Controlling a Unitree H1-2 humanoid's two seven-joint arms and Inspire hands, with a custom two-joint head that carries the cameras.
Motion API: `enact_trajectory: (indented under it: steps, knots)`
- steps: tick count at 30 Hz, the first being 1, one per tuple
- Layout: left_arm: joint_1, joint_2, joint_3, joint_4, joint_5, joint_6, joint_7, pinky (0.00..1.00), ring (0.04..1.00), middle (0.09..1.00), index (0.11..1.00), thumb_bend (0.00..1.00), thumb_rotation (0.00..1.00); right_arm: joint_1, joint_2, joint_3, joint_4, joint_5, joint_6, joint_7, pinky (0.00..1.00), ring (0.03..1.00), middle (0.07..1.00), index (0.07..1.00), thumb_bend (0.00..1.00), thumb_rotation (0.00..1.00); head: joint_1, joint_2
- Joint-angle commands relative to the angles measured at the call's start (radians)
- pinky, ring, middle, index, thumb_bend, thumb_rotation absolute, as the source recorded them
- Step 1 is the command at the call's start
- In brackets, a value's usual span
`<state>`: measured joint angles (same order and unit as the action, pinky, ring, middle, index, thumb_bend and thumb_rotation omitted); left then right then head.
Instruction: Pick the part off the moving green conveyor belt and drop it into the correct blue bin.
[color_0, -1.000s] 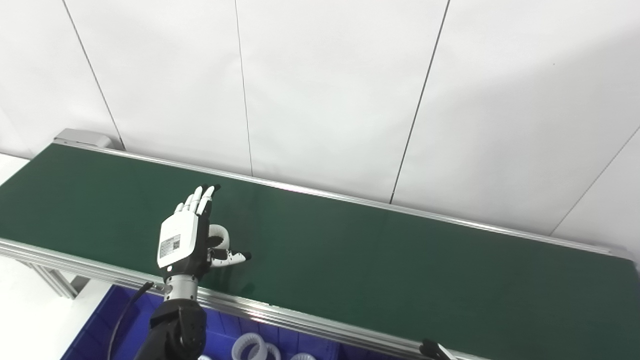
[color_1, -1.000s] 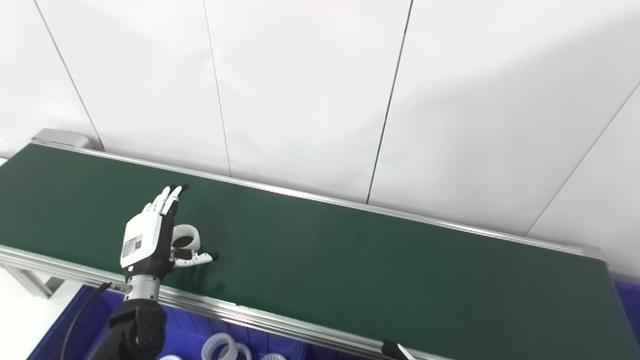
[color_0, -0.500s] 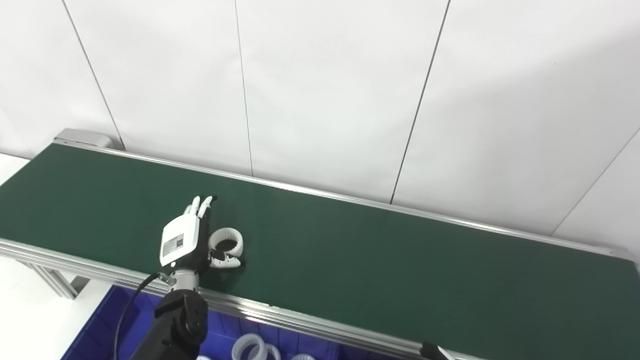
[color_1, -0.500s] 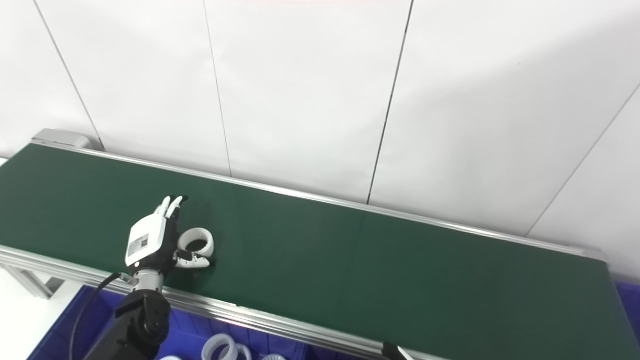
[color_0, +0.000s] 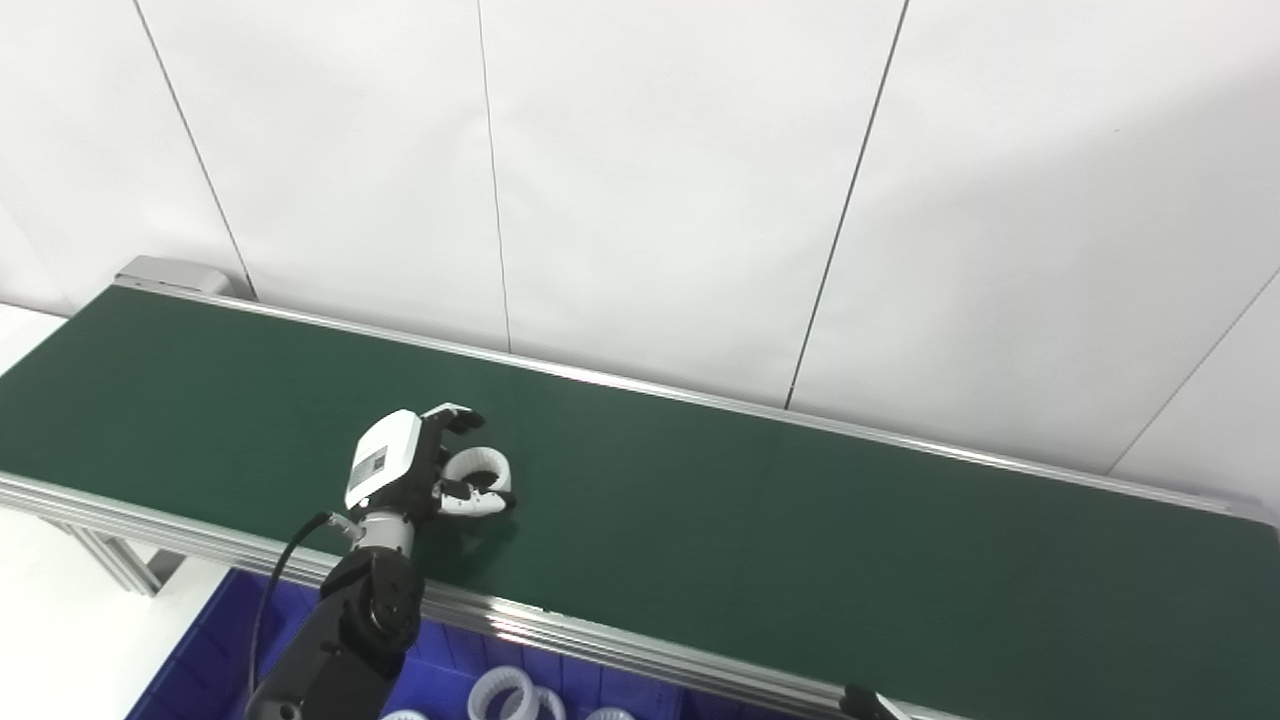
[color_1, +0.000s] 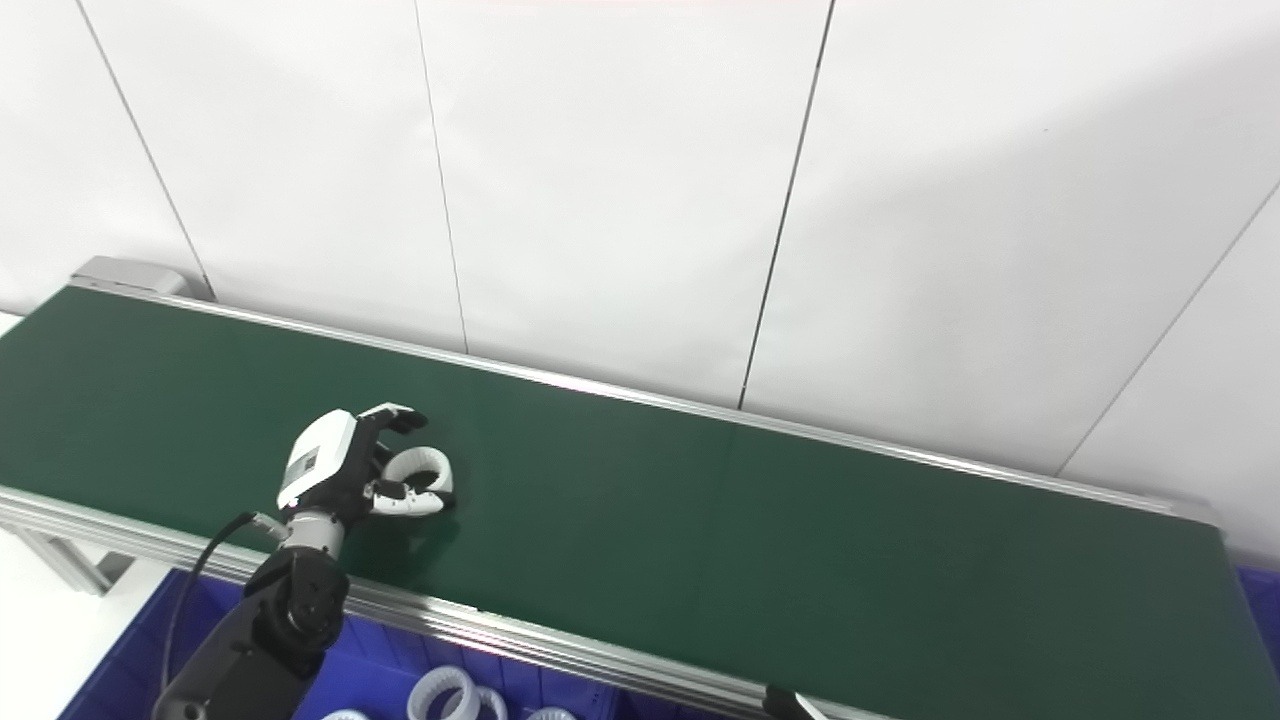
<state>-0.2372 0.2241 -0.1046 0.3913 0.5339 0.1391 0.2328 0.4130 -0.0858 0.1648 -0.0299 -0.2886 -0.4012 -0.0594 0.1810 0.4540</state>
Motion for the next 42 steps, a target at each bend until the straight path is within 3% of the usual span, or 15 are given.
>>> enact_trajectory:
  steps: [1,7,11,13,19,23,28,30,32,37,42]
  knots:
    - [-0.017,-0.012,-0.016,-0.004,-0.069,-0.034,-0.088,0.43,0.429,0.527,0.637,0.50,0.00,0.004,0.004,-0.005,-0.039,0.003,-0.048,-0.012,0.61,0.752,0.801,0.820,0.72,0.16,0.001,0.003]
    - [-0.018,0.012,-0.067,-0.043,-0.041,0.033,-0.138,0.33,0.379,0.485,0.545,0.50,0.00,0.007,0.010,-0.005,-0.043,0.014,-0.049,-0.011,0.62,0.758,0.806,0.823,0.71,0.15,0.002,0.006]
    - [-0.012,0.024,-0.089,-0.062,-0.022,0.051,-0.130,0.27,0.441,0.455,0.515,0.50,0.00,0.007,0.013,-0.006,-0.041,0.009,-0.046,-0.013,0.64,0.767,0.812,0.824,0.70,0.15,0.002,0.005]
    - [-0.008,0.026,-0.093,-0.069,-0.013,0.052,-0.115,0.27,0.379,0.469,0.525,0.49,0.00,0.006,0.015,-0.007,-0.041,0.006,-0.045,-0.014,0.64,0.764,0.808,0.822,0.70,0.15,0.001,0.007]
    - [0.035,0.015,-0.053,-0.125,-0.018,-0.059,0.008,0.28,0.350,0.468,0.534,0.49,0.00,0.008,0.019,-0.007,-0.040,0.001,-0.048,-0.017,0.65,0.767,0.809,0.825,0.70,0.16,-0.006,0.012]
    - [0.098,0.001,-0.011,-0.252,-0.034,-0.180,0.079,0.29,0.355,0.467,0.539,0.49,0.00,0.010,0.020,-0.005,-0.043,0.008,-0.051,-0.013,0.65,0.771,0.813,0.828,0.70,0.17,-0.021,0.028]
    - [0.167,-0.018,0.021,-0.399,-0.028,-0.279,0.115,0.28,0.366,0.470,0.531,0.49,0.00,0.020,0.026,-0.004,-0.062,0.001,-0.031,-0.012,0.65,0.766,0.815,0.831,0.70,0.19,-0.042,0.047]
    - [0.195,-0.025,0.030,-0.450,-0.032,-0.324,0.126,0.28,0.363,0.474,0.532,0.49,0.00,0.023,0.028,-0.002,-0.069,0.002,-0.031,-0.011,0.66,0.772,0.818,0.832,0.70,0.19,-0.051,0.055]
    - [0.226,-0.031,0.038,-0.498,-0.036,-0.360,0.130,0.26,0.423,0.451,0.520,0.49,0.00,0.025,0.029,-0.001,-0.074,-0.001,-0.033,-0.010,0.65,0.769,0.814,0.828,0.71,0.19,-0.062,0.067]
    - [0.293,-0.057,0.068,-0.605,-0.036,-0.393,0.120,0.18,0.440,0.416,0.516,0.49,0.00,0.028,0.039,0.000,-0.088,-0.013,-0.038,-0.014,0.64,0.760,0.804,0.818,0.72,0.19,-0.110,0.112]
    - [0.338,-0.061,0.085,-0.622,-0.093,-0.458,0.093,0.28,0.445,0.447,0.519,0.50,0.00,0.034,0.046,0.003,-0.118,-0.023,-0.021,-0.009,0.63,0.748,0.798,0.811,0.72,0.20,-0.155,0.159]
